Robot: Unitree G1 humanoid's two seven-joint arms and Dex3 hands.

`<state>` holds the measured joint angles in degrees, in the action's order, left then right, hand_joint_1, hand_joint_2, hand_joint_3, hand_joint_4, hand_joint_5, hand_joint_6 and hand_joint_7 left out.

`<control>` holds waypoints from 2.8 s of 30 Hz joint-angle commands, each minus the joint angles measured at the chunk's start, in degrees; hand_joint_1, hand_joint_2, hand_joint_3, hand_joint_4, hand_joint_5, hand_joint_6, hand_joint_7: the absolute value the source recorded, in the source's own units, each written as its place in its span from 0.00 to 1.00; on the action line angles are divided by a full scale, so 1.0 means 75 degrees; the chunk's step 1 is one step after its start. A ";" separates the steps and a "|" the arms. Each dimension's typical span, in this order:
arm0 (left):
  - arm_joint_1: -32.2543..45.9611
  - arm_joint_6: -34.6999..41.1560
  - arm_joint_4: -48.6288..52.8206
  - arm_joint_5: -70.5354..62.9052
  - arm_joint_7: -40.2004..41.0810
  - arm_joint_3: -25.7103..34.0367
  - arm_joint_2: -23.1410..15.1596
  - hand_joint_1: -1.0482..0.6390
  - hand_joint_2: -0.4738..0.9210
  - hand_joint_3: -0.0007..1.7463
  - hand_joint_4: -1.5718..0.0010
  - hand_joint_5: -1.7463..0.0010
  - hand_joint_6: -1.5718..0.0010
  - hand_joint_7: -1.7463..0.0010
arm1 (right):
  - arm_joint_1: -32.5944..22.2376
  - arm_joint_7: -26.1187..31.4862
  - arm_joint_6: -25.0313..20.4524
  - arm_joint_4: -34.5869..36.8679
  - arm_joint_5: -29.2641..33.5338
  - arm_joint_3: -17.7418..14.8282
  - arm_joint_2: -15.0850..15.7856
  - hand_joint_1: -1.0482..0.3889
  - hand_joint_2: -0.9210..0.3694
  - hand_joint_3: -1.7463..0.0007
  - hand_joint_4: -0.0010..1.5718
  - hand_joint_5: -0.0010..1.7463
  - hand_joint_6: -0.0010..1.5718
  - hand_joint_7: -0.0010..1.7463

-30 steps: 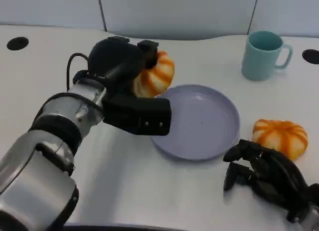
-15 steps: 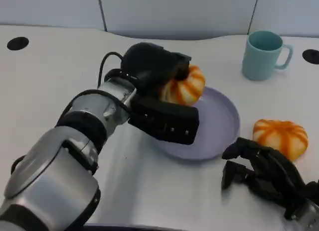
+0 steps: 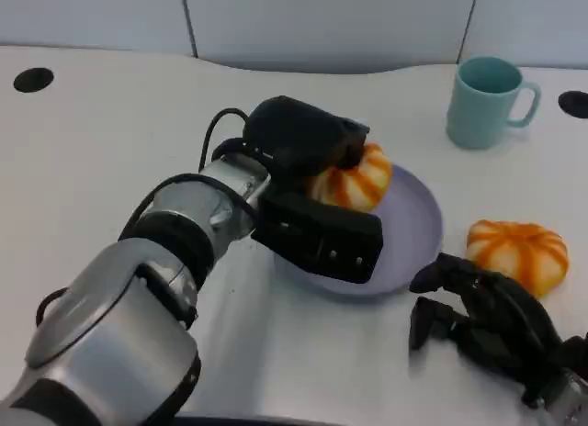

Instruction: Grasp the bread from the table and place it into the plate.

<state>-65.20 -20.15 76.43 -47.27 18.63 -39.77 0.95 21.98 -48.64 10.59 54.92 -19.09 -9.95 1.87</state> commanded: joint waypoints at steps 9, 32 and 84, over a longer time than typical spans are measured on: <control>-0.0126 0.0431 0.0082 -0.0061 -0.0768 -0.0110 0.0152 0.24 0.99 0.06 0.72 0.11 0.78 0.21 | -0.0353 -0.0010 -0.0197 0.0298 0.0065 0.0011 -0.0041 0.40 0.00 0.95 0.42 0.93 0.45 0.61; -0.0253 0.1260 0.0016 -0.0198 -0.2292 -0.0296 0.0196 0.03 1.00 0.26 1.00 0.88 1.00 0.63 | -0.0292 -0.0132 -0.0291 0.0351 -0.0003 -0.0116 0.0003 0.40 0.00 0.96 0.42 0.91 0.48 0.56; 0.1244 -0.1360 -0.0610 0.4137 -0.3989 0.3794 -0.0812 0.10 1.00 0.20 0.94 0.24 0.95 0.39 | -0.0254 0.0226 0.0372 0.0433 0.0415 0.0074 0.0214 0.36 0.00 0.93 0.40 0.90 0.46 0.61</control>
<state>-57.18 -28.64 72.95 -19.46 -8.75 -14.09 -4.17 22.06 -48.92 14.64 56.59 -17.72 -9.71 2.04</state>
